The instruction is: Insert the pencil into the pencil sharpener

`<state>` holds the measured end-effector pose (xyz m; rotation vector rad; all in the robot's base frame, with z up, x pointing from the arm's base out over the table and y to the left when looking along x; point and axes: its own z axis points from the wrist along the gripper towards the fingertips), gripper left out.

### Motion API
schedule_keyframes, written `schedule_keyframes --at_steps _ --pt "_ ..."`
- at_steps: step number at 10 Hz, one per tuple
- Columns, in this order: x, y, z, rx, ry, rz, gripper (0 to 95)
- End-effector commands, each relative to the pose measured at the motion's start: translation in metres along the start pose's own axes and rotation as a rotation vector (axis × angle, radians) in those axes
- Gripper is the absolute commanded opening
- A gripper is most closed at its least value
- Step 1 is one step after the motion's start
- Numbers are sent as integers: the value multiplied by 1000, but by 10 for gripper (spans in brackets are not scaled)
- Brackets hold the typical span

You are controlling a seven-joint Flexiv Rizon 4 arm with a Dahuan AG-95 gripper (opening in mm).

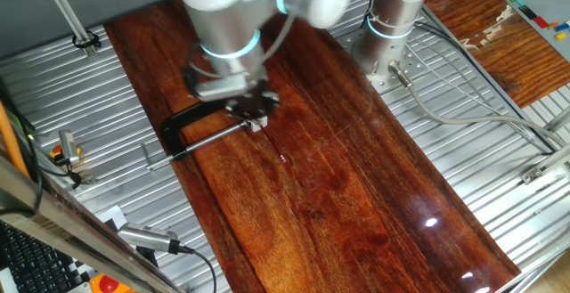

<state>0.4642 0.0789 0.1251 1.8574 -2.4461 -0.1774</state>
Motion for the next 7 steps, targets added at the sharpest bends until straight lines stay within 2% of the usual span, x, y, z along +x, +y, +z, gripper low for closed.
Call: schedule_keyframes --at_steps 1,3,4,5,6,7 --pt "15 -14 1 -15 9 -129 0" --pt "15 -14 1 -8 -2 -30 0" --pt "15 -14 1 5 2 50 0" --pt "15 -15 0 24 -1 66 0" --pt "22 -17 -2 28 4 66 0" --pt "52 -36 -8 35 26 2 0"
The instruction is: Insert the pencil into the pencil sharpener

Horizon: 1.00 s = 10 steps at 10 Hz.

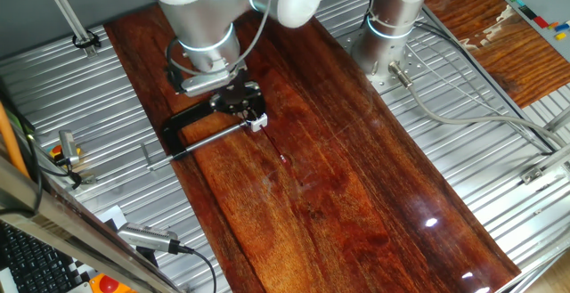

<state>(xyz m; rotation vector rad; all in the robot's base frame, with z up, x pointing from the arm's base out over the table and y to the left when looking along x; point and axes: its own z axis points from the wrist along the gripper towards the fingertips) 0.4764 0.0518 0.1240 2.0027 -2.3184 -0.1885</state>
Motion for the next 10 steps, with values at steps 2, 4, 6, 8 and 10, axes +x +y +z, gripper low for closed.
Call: schedule_keyframes --at_steps 2,4,6,8,10 --pt "76 -43 -8 43 23 29 0" --pt "73 -34 2 51 17 52 0" --pt "73 -34 2 74 4 157 0" --pt "73 -34 2 104 -4 204 0" --pt "77 -36 2 106 -14 175 0"
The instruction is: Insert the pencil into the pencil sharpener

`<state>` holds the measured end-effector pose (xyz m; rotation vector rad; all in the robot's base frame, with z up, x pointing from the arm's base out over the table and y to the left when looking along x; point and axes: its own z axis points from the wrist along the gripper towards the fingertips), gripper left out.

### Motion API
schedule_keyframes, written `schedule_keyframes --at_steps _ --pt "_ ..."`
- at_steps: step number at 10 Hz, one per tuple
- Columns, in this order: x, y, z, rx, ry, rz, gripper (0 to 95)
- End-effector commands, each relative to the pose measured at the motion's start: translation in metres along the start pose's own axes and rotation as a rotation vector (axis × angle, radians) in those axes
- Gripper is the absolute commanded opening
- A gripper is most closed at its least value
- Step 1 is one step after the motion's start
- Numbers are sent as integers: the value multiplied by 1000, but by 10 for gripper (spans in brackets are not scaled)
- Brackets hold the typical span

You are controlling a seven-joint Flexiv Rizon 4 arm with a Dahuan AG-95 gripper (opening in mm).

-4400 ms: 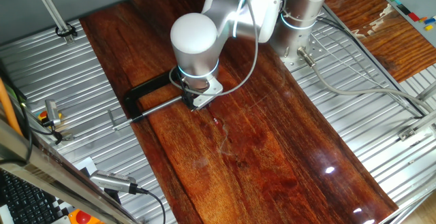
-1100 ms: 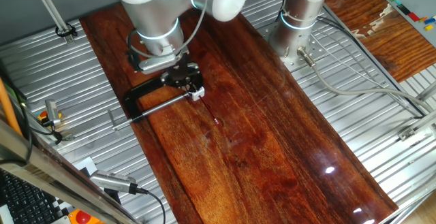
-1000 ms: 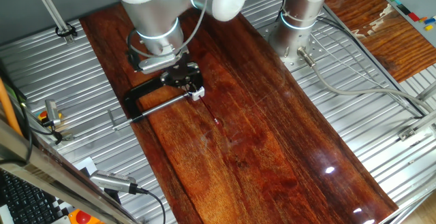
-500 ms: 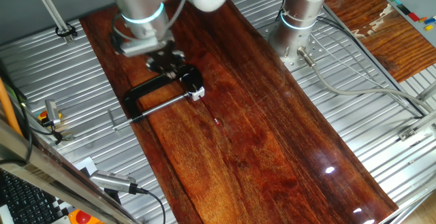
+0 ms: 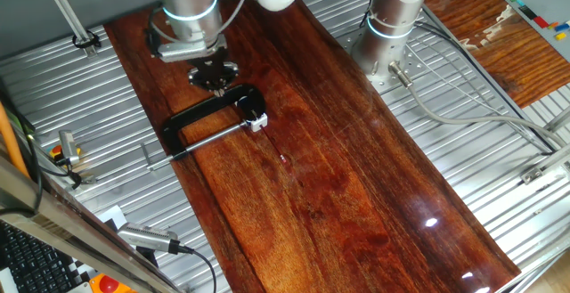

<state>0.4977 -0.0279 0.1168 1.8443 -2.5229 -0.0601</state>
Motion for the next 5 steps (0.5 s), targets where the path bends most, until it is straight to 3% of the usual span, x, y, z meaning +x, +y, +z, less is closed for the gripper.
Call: schedule_keyframes --at_steps 1,5 --pt "13 -7 1 7 -6 -15 0" --pt "18 -9 -1 13 0 32 0"
